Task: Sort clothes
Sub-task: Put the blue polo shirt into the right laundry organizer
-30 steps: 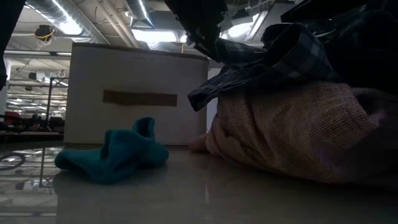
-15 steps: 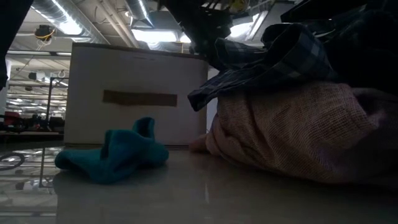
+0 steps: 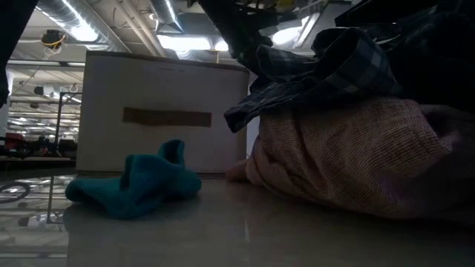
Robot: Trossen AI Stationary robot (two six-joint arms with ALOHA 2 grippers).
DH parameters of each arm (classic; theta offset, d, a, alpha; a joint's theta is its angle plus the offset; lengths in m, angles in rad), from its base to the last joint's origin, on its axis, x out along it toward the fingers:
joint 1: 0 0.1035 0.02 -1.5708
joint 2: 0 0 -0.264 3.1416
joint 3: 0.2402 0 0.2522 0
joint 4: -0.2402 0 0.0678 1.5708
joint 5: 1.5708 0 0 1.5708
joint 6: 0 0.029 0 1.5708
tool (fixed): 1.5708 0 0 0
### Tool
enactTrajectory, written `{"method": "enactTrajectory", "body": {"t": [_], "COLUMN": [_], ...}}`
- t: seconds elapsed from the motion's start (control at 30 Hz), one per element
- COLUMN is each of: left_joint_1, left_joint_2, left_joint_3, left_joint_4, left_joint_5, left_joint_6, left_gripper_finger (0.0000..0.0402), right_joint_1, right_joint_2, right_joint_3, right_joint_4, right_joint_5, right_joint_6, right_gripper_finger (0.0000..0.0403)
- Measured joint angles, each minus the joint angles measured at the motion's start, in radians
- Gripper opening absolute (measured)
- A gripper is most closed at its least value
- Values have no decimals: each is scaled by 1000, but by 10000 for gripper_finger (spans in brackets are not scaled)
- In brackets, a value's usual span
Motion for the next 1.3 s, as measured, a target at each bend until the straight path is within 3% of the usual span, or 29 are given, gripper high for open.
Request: {"method": "enactTrajectory", "body": {"t": [0.13,0.33,0.47,0.6,0.93,1.07,1.3], "left_joint_1": [-28,-58,-59,-42,4,6,4], "left_joint_2": [-1,-2,-2,2,39,45,46], "left_joint_3": [21,44,44,44,39,39,47], "left_joint_4": [19,200,297,312,305,298,262], "left_joint_5": [-109,-111,6,115,142,142,141], "left_joint_6": [100,197,240,165,72,47,11], "left_gripper_finger": [10,6,10,10,15,39,116], "right_joint_1": [0,0,0,0,0,0,0], "right_joint_2": [0,0,0,0,0,0,0], "right_joint_3": [0,0,0,0,0,0,0], "right_joint_4": [0,0,0,0,0,1,0], "right_joint_5": [0,0,0,0,0,1,2], "right_joint_6": [0,0,0,0,0,0,0], "right_gripper_finger": [179,179,179,179,179,179,179]}}
